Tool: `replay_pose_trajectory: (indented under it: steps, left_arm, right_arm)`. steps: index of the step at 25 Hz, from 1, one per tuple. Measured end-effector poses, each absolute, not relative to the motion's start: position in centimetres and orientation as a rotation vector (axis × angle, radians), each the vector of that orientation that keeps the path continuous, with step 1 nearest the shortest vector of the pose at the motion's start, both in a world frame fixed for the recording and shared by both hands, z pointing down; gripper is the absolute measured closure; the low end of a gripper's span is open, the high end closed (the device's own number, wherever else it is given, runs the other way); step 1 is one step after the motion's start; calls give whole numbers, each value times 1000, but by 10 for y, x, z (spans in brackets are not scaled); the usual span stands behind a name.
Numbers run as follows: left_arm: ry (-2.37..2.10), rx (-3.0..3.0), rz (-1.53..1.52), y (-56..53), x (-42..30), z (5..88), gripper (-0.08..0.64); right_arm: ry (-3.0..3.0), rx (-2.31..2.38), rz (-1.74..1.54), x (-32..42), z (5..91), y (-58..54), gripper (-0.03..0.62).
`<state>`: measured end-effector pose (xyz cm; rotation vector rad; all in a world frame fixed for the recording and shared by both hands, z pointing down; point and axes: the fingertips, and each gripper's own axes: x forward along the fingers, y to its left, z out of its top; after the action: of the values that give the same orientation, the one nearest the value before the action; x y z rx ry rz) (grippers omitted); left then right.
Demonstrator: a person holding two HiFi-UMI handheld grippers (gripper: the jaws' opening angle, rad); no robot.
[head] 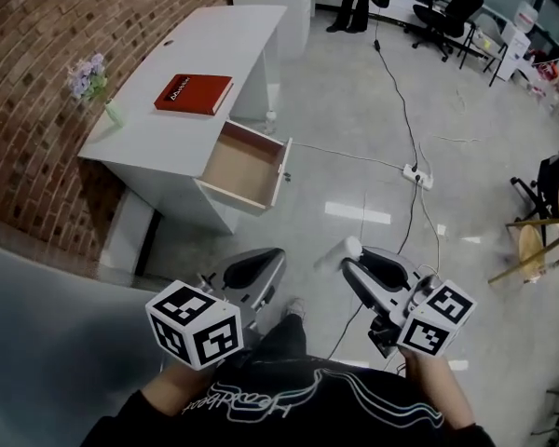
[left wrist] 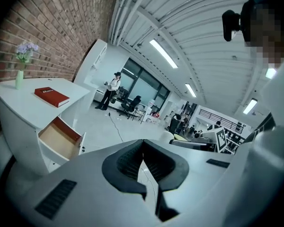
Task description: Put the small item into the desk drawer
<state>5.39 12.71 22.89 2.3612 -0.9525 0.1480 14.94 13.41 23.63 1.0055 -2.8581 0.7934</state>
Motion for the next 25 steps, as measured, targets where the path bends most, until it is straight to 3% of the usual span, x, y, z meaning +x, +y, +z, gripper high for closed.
replay_pose_trajectory:
  steps: [9,25]
  left_arm:
    - [-977,2283,163,-35,25,265,538]
    - [-1069,2166,194,-88,-9,318,538]
  right_arm:
    - [-2783,951,820,121,260,-25,479]
    - [-2774,796,820,77,293,-100,479]
